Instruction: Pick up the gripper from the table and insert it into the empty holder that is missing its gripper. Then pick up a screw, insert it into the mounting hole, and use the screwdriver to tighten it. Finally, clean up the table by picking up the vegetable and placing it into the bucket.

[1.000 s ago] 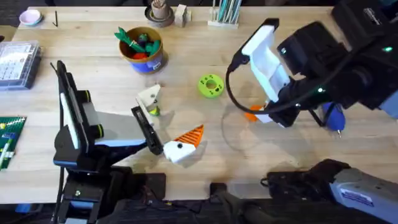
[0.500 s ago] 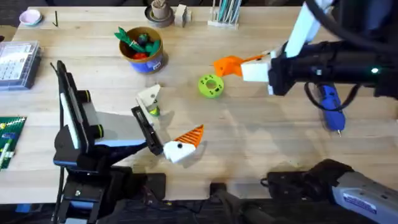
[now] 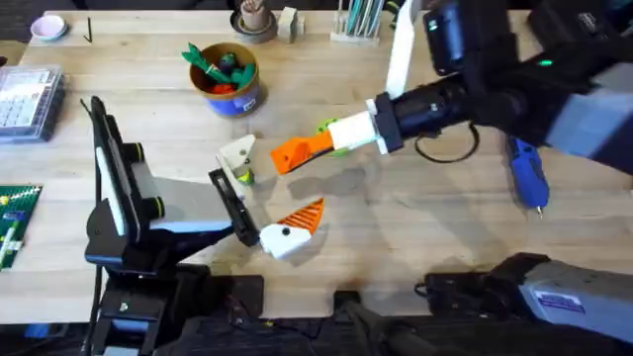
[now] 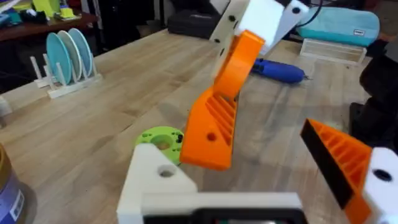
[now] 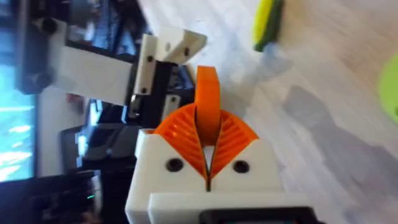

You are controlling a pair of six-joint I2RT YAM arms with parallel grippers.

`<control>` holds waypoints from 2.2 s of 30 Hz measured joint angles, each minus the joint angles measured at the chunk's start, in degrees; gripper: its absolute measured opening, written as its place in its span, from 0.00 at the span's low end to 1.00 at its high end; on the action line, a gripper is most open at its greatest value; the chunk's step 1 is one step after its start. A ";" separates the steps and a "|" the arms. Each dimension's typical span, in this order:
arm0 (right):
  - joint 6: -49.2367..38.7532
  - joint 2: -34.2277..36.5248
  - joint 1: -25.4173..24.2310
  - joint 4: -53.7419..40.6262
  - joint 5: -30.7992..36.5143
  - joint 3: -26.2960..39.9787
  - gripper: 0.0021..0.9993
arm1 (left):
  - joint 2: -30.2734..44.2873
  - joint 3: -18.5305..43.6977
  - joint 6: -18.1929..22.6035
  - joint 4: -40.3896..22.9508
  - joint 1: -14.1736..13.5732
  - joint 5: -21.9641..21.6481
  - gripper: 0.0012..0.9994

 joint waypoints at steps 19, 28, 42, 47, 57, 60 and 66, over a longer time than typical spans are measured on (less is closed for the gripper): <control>17.25 11.65 0.11 14.96 -16.52 -0.07 0.01 | 0.00 0.00 -4.88 0.00 0.00 0.63 0.99; 23.45 15.63 0.26 20.58 -18.13 -0.15 0.01 | 0.00 -0.02 -5.49 -0.02 0.13 0.73 0.99; 37.28 19.95 2.63 33.09 -16.53 -0.17 0.01 | 0.00 -0.04 -6.41 0.31 1.01 -2.78 0.99; 41.57 20.33 3.89 38.72 -12.81 -0.17 0.01 | 0.00 -0.04 -6.54 0.52 1.49 -5.10 0.99; 44.22 20.85 8.46 44.82 -3.38 -0.19 0.01 | 0.00 -0.04 -6.98 0.65 1.61 -6.02 0.99; 44.28 20.87 9.34 46.49 -1.22 -0.32 0.01 | 0.00 -0.04 -6.98 0.68 1.64 -6.85 0.99; 43.87 20.87 10.19 47.08 0.67 -0.33 0.01 | 0.00 -0.04 -6.98 0.70 2.01 -7.55 0.99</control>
